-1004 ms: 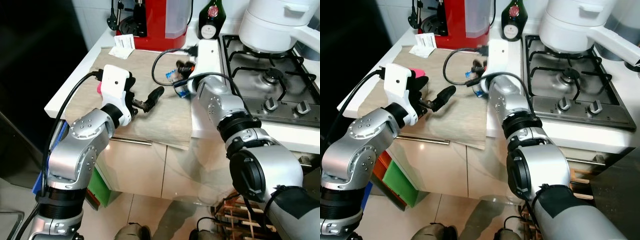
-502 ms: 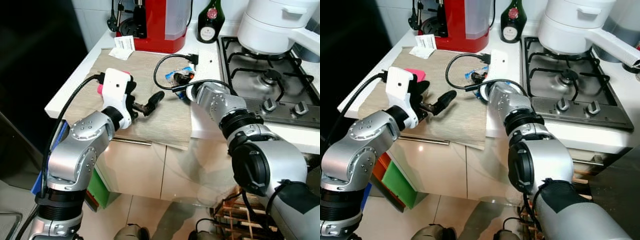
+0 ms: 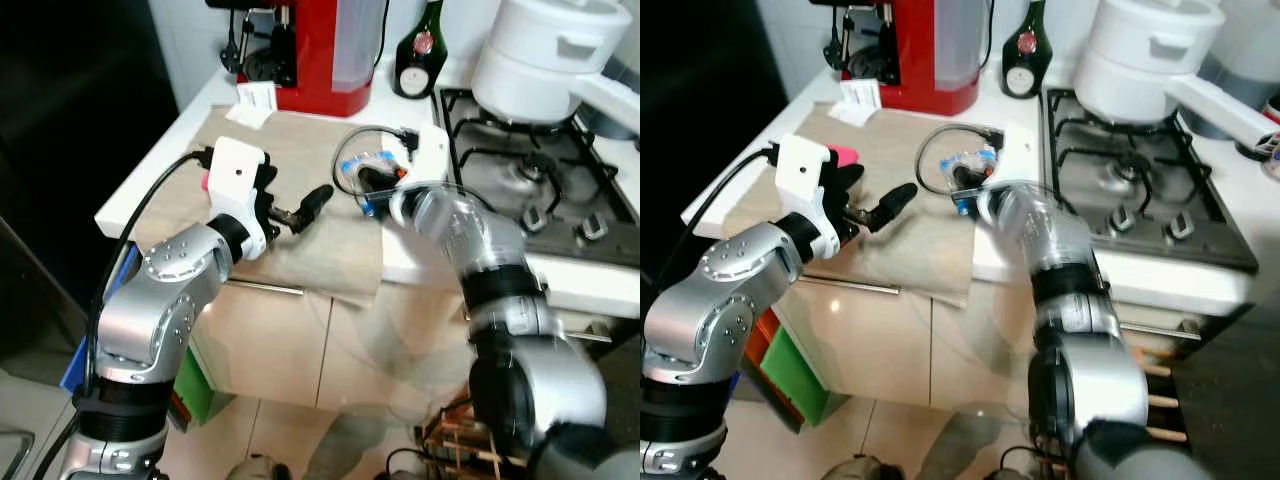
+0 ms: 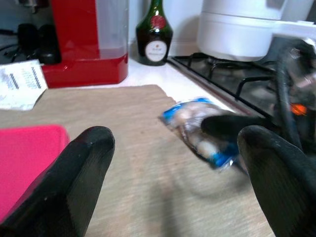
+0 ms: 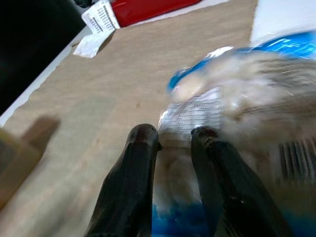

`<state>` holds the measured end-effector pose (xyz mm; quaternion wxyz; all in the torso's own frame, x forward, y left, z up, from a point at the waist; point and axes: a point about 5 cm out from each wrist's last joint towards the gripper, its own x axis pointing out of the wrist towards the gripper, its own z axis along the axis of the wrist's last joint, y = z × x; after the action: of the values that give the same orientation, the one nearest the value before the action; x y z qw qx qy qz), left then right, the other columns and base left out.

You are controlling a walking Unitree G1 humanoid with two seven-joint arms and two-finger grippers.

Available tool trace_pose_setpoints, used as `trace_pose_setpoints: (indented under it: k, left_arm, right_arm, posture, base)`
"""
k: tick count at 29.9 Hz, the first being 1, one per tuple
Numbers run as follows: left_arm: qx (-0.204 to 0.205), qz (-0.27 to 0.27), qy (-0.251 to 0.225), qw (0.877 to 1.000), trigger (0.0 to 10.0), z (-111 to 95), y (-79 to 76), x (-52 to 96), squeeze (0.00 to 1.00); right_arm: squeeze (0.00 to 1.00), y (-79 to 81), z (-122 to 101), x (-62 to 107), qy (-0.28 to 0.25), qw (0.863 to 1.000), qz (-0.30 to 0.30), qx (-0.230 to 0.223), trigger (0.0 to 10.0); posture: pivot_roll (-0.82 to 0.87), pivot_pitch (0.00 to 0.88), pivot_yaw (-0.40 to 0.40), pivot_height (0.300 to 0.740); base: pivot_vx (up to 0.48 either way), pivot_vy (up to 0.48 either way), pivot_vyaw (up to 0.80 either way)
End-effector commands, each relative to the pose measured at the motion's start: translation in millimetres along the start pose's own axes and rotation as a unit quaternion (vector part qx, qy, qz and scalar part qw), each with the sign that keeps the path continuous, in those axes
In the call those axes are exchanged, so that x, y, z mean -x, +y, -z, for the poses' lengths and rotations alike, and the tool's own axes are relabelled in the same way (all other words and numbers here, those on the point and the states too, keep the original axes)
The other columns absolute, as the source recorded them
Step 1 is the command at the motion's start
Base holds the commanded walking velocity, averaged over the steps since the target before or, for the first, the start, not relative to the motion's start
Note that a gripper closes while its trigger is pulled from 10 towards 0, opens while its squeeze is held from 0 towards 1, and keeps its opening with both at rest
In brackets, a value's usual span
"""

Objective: Restocking fridge

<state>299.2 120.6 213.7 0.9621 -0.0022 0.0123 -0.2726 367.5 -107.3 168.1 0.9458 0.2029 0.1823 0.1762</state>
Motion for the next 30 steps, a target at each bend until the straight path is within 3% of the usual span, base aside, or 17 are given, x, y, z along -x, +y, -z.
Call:
trace_pose_setpoints:
  k: [1,6,7,9,12,14,18,20,28,29,30]
  left_arm:
    - [-0.002,0.016,-0.004,1.000,10.0,-4.7,-4.4,-1.3,0.00]
    - [-0.001,0.019,-0.002,1.000,10.0,-4.8,-3.9,-1.7,0.00]
    - [0.000,0.020,0.000,1.000,10.0,-3.5,-4.2,-2.8,0.00]
    - [-0.001,0.020,0.001,1.000,10.0,-2.8,-4.6,-3.4,0.00]
    - [-0.001,0.025,0.001,1.000,10.0,-2.8,-6.2,-5.7,0.00]
    - [-0.001,0.025,0.001,1.000,10.0,-3.0,-6.2,-6.1,0.00]
    - [-0.001,0.022,0.002,1.000,10.0,-1.5,-5.7,-5.9,0.00]
    - [0.000,0.018,0.003,1.000,10.0,-0.3,-5.2,-5.6,0.00]
    - [0.000,0.018,0.003,1.000,10.0,-0.3,-5.2,-5.6,0.00]
    - [0.027,0.012,0.004,1.000,10.0,0.2,-1.6,-4.3,0.00]
    - [0.027,0.012,0.004,1.000,10.0,0.2,-1.6,-4.3,0.00]
  right_arm:
    - [0.00,-1.2,22.7,8.6,0.056,0.998,0.017,-0.003,10.0]
    - [0.00,5.8,26.5,31.6,0.049,0.999,0.013,0.020,10.0]
    - [0.00,-0.5,16.4,35.7,0.015,0.998,0.036,0.048,10.0]
    - [0.00,-3.2,9.6,37.0,-0.006,0.997,0.048,0.053,10.0]
    - [0.00,-3.1,-22.0,39.9,-0.092,0.988,0.073,0.102,10.0]
    - [0.00,-1.9,-33.7,41.7,-0.123,0.981,0.083,0.124,10.0]
    - [0.00,0.6,-47.4,42.6,-0.164,0.975,0.084,0.120,10.0]
    - [0.00,-0.2,-60.3,44.7,-0.210,0.964,0.096,0.134,10.0]
    - [0.00,-0.2,-60.3,44.7,-0.210,0.964,0.096,0.134,10.0]
    - [0.00,-5.1,-66.0,50.9,-0.233,0.959,0.096,0.132,10.0]
    - [0.00,-5.1,-66.0,50.9,-0.233,0.959,0.096,0.132,10.0]
  posture:
    - [-0.02,0.003,0.017,0.740]
    - [-0.04,0.007,0.026,0.740]
    - [-0.04,0.006,0.030,0.740]
    - [-0.04,0.006,0.030,0.740]
    - [-0.05,0.003,0.031,0.740]
    - [-0.04,0.002,0.030,0.740]
    - [-0.04,0.003,0.029,0.740]
    - [-0.03,0.002,0.028,0.740]
    - [-0.03,0.002,0.028,0.740]
    - [-0.02,0.005,0.032,0.740]
    - [-0.02,0.005,0.032,0.740]
  base:
    - [0.000,0.000,0.00]
    - [0.000,0.000,0.00]
    - [0.000,0.000,0.00]
    - [0.000,0.000,0.00]
    - [0.000,0.000,0.00]
    - [0.000,0.000,0.00]
    - [0.000,0.000,0.00]
    - [0.000,0.000,0.00]
    - [0.000,0.000,0.00]
    - [0.000,0.000,0.00]
    - [0.000,0.000,0.00]
